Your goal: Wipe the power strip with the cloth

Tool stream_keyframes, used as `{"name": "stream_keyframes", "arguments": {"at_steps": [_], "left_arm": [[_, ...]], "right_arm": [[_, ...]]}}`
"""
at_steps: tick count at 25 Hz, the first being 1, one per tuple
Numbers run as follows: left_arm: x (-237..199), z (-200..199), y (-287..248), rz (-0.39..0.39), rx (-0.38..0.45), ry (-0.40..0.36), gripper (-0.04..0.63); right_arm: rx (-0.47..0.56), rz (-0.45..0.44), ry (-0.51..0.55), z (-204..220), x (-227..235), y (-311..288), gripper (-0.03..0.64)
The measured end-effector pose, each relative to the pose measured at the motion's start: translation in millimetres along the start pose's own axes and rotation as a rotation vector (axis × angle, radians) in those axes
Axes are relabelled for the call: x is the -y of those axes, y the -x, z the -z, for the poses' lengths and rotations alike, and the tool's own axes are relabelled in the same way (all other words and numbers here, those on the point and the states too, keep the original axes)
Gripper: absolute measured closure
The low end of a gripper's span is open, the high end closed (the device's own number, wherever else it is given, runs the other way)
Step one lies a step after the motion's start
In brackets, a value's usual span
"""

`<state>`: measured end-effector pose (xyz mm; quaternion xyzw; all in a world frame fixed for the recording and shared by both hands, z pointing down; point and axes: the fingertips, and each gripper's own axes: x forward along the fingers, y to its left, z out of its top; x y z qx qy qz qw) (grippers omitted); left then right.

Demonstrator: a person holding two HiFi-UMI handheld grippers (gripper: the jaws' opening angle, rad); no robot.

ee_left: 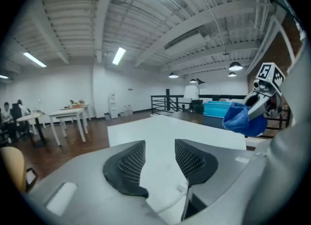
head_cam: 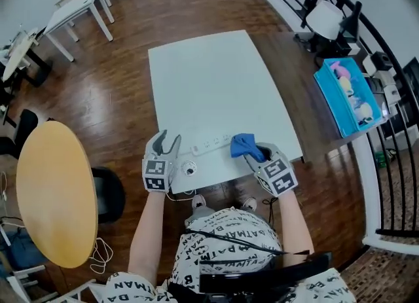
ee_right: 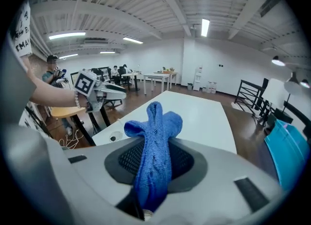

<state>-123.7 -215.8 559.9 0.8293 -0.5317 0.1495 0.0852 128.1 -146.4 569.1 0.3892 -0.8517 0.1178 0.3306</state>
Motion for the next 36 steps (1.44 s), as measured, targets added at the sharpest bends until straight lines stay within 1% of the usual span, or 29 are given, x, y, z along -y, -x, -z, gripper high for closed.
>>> {"name": "stream_keyframes", "arguments": {"at_steps": [1, 2, 3, 4, 6, 10, 12, 13, 17, 20, 22, 29, 36], "left_arm": [[-5.2, -4.8, 12.4, -0.049, 0.012, 0.022, 0.42], [-8.2, -6.2, 23.8, -0.085, 0.013, 0.054, 0.479], [-8.6, -3.8, 33.6, -0.107, 0.003, 0.092, 0.543], [-6.0, 1.4, 41.7, -0.116, -0.016, 0.133, 0.589], [5.6, 14.0, 53.9, -0.117, -0.046, 0.211, 0.589], [37.9, 32.4, 64.1, -0.116, -0.053, 0.351, 0.589], [50.7, 36.1, 64.5, -0.116, -0.051, 0.405, 0.589], [55.6, 36.1, 64.7, -0.116, -0.05, 0.419, 0.589], [69.4, 31.3, 62.4, -0.105, -0.048, 0.419, 0.589], [76.2, 30.9, 58.8, -0.084, -0.05, 0.44, 0.589], [79.5, 30.8, 57.3, -0.076, -0.054, 0.449, 0.589], [81.2, 28.3, 60.7, -0.046, -0.06, 0.43, 0.589], [80.1, 23.1, 57.2, -0.031, -0.059, 0.448, 0.589]], "right_arm": [[0.015, -0.006, -0.015, -3.4, -0.1, -2.4, 0.495], [0.03, -0.016, -0.031, -7.5, -1.6, -4.3, 0.497], [0.044, -0.028, -0.047, -11.4, -3.6, -5.9, 0.495], [0.056, -0.038, -0.059, -13.9, -5.3, -7.7, 0.496], [0.068, -0.05, -0.061, -15.2, -7.4, -10.9, 0.495], [0.06, -0.047, -0.046, -11.8, -9.1, -10.8, 0.497], [0.061, -0.043, -0.061, -9.2, -8.9, -9.1, 0.497], [0.066, -0.044, -0.077, -8.2, -9.2, -7.9, 0.497], [0.098, -0.039, -0.191, 0.2, -7.7, -1.7, 0.497], [0.124, -0.016, -0.266, 8.5, -4.0, 3.1, 0.497], [0.126, 0.003, -0.278, 12.1, -0.6, 6.1, 0.497], [0.133, 0.036, -0.286, 10.9, -6.8, 11.2, 0.497], [0.137, 0.068, -0.274, 11.9, -5.3, 15.8, 0.497]]}}
